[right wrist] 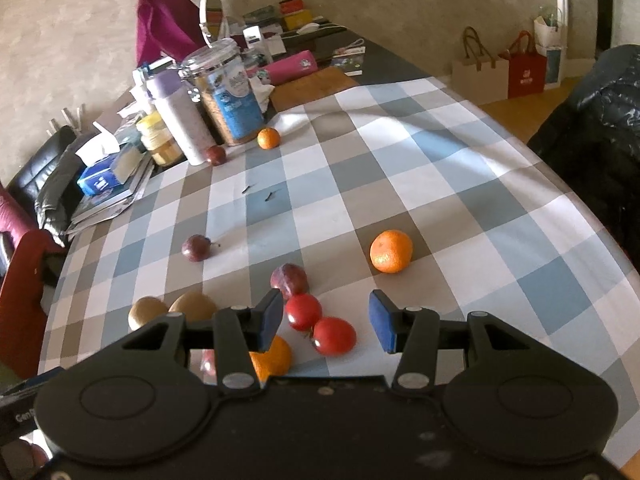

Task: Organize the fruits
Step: 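Move the left tool to the kiwi while the right tool approaches a mandarin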

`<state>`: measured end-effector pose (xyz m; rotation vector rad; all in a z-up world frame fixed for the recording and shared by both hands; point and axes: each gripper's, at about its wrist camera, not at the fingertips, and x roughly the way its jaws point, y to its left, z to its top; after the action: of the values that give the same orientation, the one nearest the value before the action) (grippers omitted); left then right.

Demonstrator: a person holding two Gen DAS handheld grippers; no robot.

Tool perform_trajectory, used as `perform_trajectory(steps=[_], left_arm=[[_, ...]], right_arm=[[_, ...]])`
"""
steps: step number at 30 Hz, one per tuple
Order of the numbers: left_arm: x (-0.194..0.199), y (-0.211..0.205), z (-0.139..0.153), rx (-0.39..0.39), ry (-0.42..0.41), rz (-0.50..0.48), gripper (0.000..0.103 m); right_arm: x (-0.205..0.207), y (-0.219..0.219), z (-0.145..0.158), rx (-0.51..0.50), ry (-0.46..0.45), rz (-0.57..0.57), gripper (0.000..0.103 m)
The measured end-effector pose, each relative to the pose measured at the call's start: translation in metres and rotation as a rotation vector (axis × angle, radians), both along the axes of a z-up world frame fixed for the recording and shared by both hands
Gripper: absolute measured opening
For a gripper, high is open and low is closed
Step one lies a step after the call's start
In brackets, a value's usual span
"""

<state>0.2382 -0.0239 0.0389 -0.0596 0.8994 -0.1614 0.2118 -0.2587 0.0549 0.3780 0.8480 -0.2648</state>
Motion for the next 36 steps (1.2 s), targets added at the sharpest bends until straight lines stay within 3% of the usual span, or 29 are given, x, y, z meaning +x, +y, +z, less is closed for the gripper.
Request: perform_trajectory(steps=[16,22,31,36], left_arm=[[0.048,-0.019,-0.036,-0.004,0.061,0.059,0.084],[0.059,-0.022,-0.044,-0.024,0.059,0.132,0.084],[0.070,-0.026,-0.047,-0.011,-0.018,0.193,0.084],[0.073,-0.025,-0.053,-0.006,-0.020,0.191,0.084]], right_arm=[[0.062,0.017,-0.036,0.016,0.041,-0.048,0.050],[0.075,0.017,-0.051,0.068,0.077,-0.057,0.050],[0.069,0.008,-0.054,-0.009,-0.023,-0.218,0.050],[0.068,0.010,-0.057,-0.053,-0.043,-0.185,0.050]])
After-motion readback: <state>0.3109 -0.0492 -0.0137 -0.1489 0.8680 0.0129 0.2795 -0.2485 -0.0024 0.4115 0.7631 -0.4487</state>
